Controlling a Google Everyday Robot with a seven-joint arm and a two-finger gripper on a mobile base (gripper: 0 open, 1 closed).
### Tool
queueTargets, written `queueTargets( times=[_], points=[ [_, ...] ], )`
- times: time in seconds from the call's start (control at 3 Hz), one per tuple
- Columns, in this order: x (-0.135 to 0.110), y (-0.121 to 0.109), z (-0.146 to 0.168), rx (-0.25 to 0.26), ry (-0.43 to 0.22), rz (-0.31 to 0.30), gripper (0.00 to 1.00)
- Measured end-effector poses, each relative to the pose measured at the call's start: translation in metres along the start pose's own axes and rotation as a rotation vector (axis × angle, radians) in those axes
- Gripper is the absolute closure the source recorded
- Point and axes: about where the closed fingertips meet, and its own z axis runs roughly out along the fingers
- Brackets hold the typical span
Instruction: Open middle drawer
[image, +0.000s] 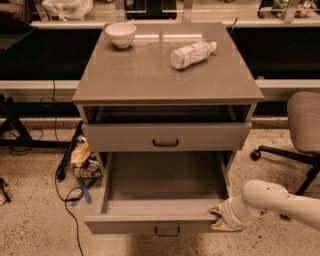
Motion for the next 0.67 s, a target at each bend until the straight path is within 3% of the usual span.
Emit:
queueTargets(
  times=[0.33, 0.67],
  points=[
    [-0.0011, -0.0003, 0.0006, 0.0, 0.0, 0.0, 1.0],
    [-0.0015, 0.0007, 0.002, -0.003, -0.001, 0.0, 0.81]
  ],
)
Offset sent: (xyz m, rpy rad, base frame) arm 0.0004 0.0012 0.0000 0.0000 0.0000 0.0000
